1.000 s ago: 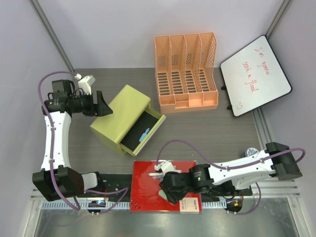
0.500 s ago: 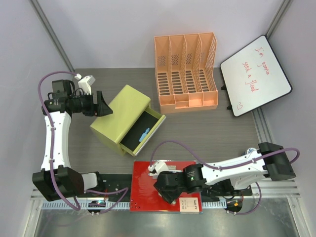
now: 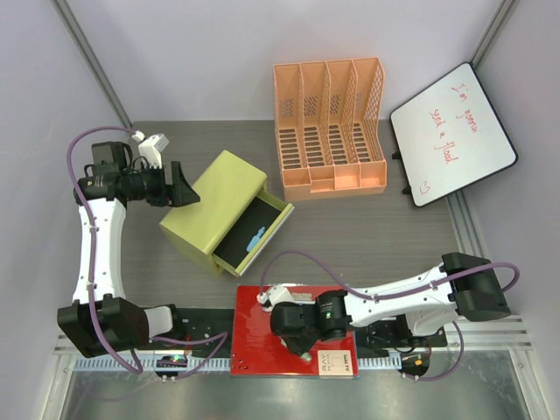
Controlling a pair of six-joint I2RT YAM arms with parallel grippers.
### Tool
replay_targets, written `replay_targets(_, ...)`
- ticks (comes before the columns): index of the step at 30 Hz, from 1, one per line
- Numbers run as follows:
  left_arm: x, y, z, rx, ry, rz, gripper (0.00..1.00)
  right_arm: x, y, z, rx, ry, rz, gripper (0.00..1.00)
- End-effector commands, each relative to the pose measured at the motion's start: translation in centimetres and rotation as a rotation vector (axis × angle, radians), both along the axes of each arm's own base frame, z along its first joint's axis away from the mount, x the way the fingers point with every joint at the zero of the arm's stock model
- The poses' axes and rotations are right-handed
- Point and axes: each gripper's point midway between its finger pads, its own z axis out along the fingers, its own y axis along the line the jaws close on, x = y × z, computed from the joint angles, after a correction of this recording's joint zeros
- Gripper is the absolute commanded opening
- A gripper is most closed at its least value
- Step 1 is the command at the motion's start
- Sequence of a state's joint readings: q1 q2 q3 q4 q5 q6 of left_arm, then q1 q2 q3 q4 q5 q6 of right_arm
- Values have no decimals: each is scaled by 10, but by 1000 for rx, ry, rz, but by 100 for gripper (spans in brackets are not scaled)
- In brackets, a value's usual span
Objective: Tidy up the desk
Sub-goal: Pick up the stationery from the corner of the board, then place the stationery at the corner of the board.
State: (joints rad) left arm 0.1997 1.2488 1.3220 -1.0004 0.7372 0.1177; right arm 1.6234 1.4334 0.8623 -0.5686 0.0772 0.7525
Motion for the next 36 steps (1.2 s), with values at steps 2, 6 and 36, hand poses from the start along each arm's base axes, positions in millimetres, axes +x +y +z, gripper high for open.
replay_targets(2, 0, -2, 21, 0, -80, -24, 79, 14, 16, 47, 95, -27, -43, 1)
replay_targets(6, -1, -2, 22, 3, -85, -24, 79, 56, 41, 135, 269, -99, -132, 1)
replay_targets(36, -5, -1, 19, 17, -90, -22, 80, 215, -23, 69, 259, -72, -804, 1)
